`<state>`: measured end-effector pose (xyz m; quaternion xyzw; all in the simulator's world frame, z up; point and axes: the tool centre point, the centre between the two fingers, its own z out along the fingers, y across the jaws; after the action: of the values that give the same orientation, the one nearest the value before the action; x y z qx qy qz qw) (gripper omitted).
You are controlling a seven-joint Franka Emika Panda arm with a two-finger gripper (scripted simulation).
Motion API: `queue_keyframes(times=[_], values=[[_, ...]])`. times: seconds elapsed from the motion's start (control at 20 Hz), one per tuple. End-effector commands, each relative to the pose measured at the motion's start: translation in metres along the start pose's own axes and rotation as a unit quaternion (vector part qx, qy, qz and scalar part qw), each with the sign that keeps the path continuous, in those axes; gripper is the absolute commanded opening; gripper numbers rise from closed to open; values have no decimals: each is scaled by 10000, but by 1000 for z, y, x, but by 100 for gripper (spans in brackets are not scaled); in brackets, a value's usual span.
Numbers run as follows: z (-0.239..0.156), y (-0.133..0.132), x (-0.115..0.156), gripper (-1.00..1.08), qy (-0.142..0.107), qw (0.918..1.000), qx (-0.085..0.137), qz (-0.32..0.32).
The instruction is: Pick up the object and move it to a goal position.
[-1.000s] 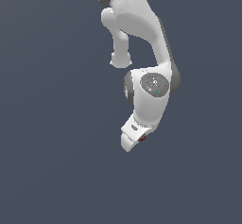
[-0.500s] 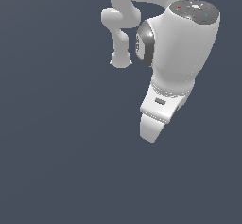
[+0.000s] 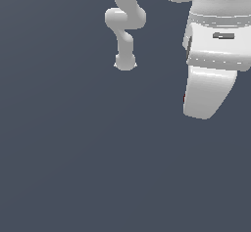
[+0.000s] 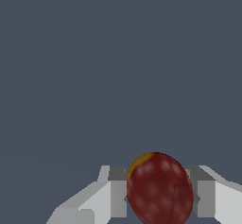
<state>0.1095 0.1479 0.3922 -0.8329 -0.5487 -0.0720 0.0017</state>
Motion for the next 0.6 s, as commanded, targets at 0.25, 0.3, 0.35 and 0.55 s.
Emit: queue_keyframes(times=[0.25,0.3,0.35,0.55], values=[[-49,-2,15,-100,94,9992,-12,-379],[-52,-2,17,-100,101,9991,-14,-407],[-56,-3,18,-100,107,9990,-15,-433],[-65,-3,21,-100,125,9986,-19,-504]])
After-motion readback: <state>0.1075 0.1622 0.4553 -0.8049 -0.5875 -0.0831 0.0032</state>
